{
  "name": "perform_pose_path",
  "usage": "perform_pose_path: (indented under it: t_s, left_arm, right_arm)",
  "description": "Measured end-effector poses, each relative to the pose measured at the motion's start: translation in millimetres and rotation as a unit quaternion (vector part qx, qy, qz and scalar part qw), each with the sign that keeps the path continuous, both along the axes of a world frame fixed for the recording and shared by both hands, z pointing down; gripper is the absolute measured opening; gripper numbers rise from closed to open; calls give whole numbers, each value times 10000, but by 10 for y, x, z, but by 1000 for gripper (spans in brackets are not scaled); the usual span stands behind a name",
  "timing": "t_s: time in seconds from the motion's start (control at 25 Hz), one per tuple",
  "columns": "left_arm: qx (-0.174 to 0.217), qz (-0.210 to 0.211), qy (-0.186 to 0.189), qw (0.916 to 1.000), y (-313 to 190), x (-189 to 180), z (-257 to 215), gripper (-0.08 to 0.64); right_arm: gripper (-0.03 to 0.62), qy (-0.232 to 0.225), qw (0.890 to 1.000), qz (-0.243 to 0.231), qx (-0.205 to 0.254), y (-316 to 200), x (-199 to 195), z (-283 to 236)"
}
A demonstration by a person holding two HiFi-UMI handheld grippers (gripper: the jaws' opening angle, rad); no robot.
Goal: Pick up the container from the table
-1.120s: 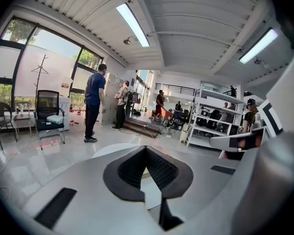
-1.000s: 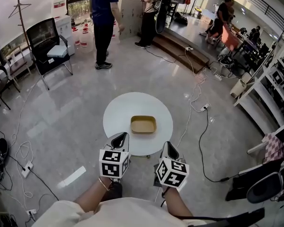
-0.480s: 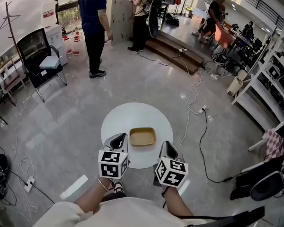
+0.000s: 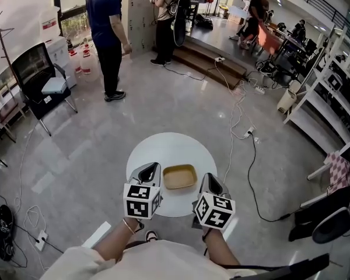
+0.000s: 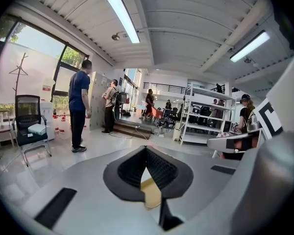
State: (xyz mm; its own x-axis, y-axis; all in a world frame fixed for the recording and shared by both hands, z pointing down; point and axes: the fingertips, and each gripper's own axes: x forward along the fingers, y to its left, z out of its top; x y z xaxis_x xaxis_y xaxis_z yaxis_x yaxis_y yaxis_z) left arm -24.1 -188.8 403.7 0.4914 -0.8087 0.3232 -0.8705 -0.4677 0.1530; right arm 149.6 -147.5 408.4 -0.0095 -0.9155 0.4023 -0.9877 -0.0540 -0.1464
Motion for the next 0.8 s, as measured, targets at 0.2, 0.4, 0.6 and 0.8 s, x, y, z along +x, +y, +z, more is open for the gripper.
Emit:
perform_pose_path:
  t_s: [0.2, 0.4, 0.6, 0.8]
  left_arm:
    - [-81, 31, 56, 9999, -86, 5, 68, 15]
    - [-243, -37, 172, 9996, -137, -19, 175, 15]
    - [-458, -159, 189, 9986, -122, 6, 337, 15]
    - [-451, -313, 78, 9985, -186, -33, 286, 15]
  right_arm:
    - [25, 78, 9999, 54, -66, -45, 18, 21]
    - [25, 171, 9996, 13, -219, -55, 20, 61]
    - [25, 147, 9989, -63, -434, -102, 78, 214]
    - [25, 31, 9984, -374, -418, -354, -39, 185]
